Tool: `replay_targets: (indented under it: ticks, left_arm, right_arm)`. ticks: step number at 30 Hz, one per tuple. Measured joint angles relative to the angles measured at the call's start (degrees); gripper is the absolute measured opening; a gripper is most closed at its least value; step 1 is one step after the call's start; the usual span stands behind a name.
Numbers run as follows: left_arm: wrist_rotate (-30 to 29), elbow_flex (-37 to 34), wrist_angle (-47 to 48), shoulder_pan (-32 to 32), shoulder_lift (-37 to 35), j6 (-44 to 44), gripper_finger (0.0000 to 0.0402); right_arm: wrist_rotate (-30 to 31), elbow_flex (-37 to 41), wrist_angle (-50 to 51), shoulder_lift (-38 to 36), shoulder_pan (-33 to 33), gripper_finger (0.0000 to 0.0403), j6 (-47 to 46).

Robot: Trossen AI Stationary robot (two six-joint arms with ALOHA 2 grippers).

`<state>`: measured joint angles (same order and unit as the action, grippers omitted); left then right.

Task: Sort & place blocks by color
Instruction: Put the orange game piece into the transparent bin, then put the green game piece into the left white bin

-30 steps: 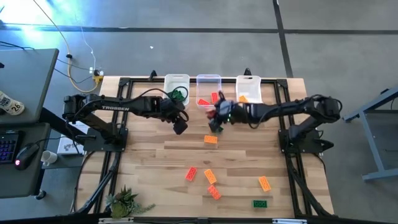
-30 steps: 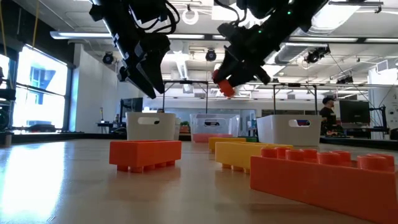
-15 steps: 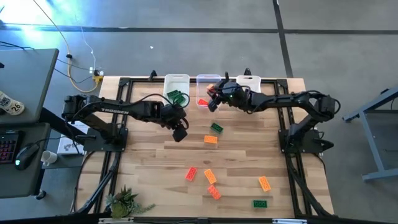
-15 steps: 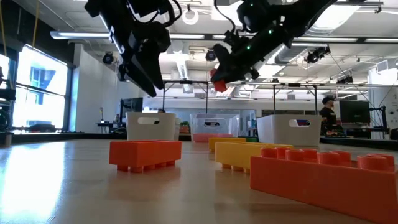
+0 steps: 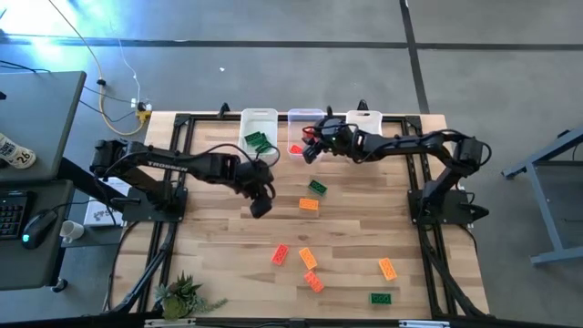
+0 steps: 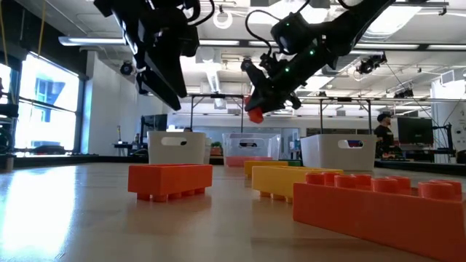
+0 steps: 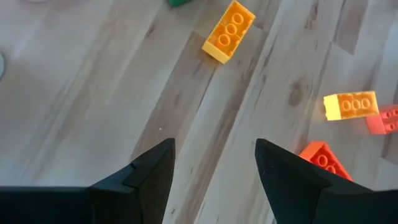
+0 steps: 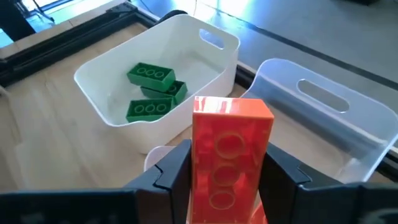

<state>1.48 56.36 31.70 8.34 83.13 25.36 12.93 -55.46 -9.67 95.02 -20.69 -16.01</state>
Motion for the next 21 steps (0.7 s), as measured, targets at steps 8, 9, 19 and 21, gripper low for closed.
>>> replay_targets:
  ticks: [8, 9, 19, 21]
  left_arm:
    - [-0.17, 0.0, -0.02, -0.31, 0.0, 0.0, 0.0209]
    - [-0.2, 0.0, -0.02, -0.31, -0.01, 0.0, 0.0209]
    - [-0.2, 0.0, -0.01, -0.31, -0.01, 0.0, 0.0209]
    - [-0.23, 0.0, -0.02, -0.31, -0.02, -0.02, 0.0209]
  right_arm:
    - [1.97, 0.0, 0.42, 0.0, -0.35, 0.0169, 0.32]
    - [2.24, 0.0, 0.39, 0.0, -0.35, 0.0176, 0.63]
    - [0.21, 0.0, 0.49, -0.49, -0.27, 0.0203, 0.16]
    - [-2.55, 0.0, 0.58, -1.38, -0.03, 0.0204, -1.27]
